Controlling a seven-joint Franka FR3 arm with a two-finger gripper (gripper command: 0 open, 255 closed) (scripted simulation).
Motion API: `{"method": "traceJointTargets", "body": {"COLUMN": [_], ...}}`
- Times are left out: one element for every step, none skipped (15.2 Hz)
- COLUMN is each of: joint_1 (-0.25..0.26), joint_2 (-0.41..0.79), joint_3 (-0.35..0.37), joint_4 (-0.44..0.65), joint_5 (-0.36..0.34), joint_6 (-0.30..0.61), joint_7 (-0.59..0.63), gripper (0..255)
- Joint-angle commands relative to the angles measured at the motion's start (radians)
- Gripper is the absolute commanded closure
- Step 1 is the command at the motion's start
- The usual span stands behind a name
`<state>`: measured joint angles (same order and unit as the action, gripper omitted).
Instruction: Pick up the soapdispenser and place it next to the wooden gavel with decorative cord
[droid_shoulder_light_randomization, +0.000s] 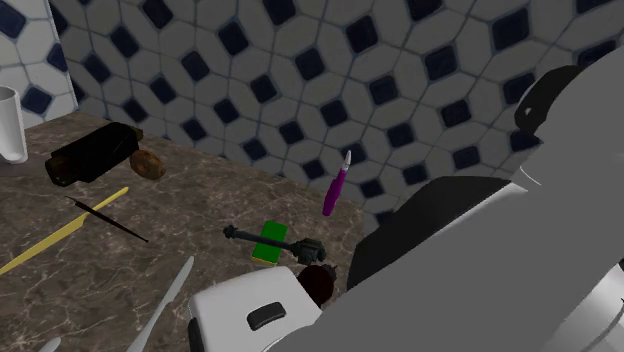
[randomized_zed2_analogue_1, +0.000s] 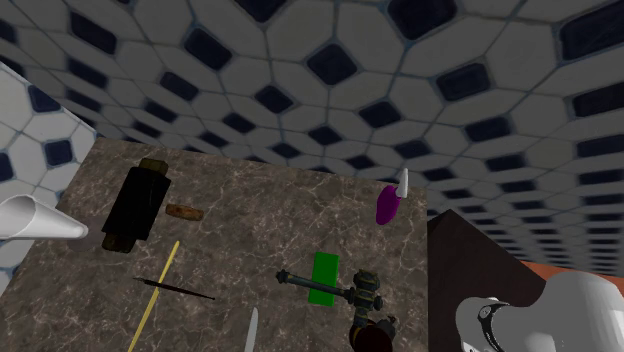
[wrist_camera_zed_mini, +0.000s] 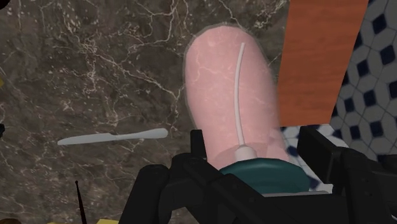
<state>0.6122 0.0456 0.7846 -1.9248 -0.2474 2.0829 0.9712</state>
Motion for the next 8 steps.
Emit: {"method": "traceJointTargets", "body": {"joint_1": [0.001,0.002,0.003,0.003,0.004,0.005,0.006,0.007], "joint_2": [0.009,0.014,0.019,0.025,0.030,0.036,0.042,0.049], "joint_3": [0.000,-0.001,-0.001,-0.001,-0.002,-0.003,-0.003,-0.004], "joint_4": [-0.020,-0.030,-0.038,-0.047,-0.055,-0.064,-0.072,-0.079], "joint_5": [-0.012,-0.018,-0.024,-0.031,-0.037,-0.045,-0.052,-0.060], "joint_6": [0.026,0.038,0.050,0.061,0.073,0.084,0.095,0.106], "joint_7": [0.012,0.017,0.023,0.029,0.035,0.042,0.048,0.055], "gripper": [255,255,255,255,255,255,255,255]}}
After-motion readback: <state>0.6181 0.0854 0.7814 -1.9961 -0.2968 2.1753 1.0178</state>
